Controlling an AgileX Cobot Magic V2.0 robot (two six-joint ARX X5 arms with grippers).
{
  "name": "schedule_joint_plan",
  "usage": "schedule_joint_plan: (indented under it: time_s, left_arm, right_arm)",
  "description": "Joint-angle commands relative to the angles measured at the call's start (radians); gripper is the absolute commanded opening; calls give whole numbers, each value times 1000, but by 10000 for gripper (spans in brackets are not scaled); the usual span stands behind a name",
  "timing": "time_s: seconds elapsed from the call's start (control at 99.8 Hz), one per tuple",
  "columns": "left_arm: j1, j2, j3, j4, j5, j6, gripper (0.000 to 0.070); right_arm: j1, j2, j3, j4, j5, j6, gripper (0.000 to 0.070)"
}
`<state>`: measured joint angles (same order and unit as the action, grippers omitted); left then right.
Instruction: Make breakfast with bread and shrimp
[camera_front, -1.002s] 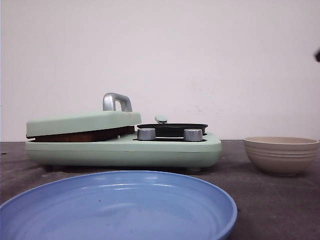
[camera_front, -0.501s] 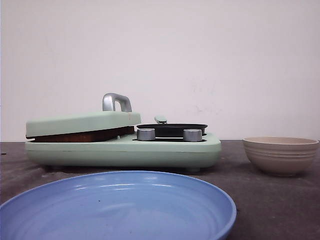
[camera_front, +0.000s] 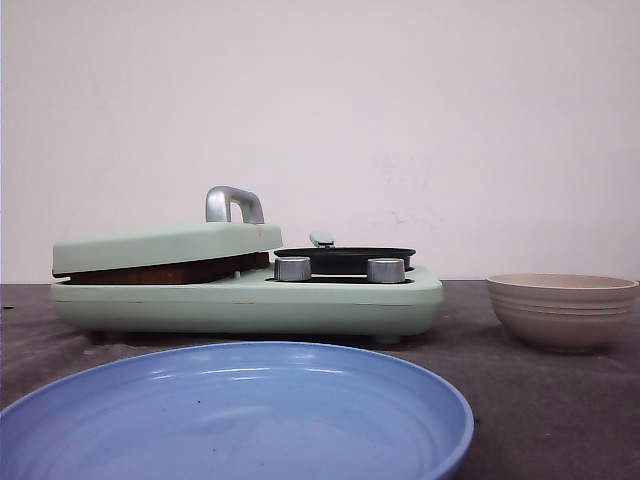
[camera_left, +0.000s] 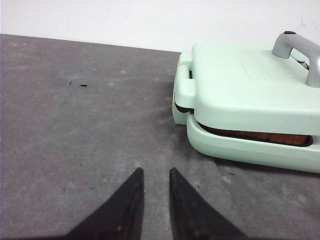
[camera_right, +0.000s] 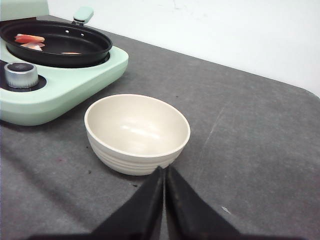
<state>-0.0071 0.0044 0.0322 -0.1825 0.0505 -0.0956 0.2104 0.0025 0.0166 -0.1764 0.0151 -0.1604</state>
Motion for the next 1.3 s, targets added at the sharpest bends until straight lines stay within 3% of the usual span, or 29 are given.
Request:
schedule_joint_plan:
  time_s: [0.0, 0.2, 0.391, 0.711, 1.292]
  left_arm:
    - [0, 0, -17, -5, 1, -2, 0]
    - [0, 0, -18, -5, 1, -2, 0]
    - [0, 0, -17, -5, 1, -2, 0]
    - [0, 0, -17, -5, 1, -2, 0]
    - [0, 0, -18, -5, 1, -2, 0]
  right_arm:
    - [3, 1, -5, -12, 0, -5, 0]
    - [2, 1, -5, -11, 13, 0, 0]
    - [2, 1, -5, -10, 19, 64, 0]
    - [2, 1, -5, -7, 41, -68, 0]
    - [2, 1, -5, -3, 63, -26, 0]
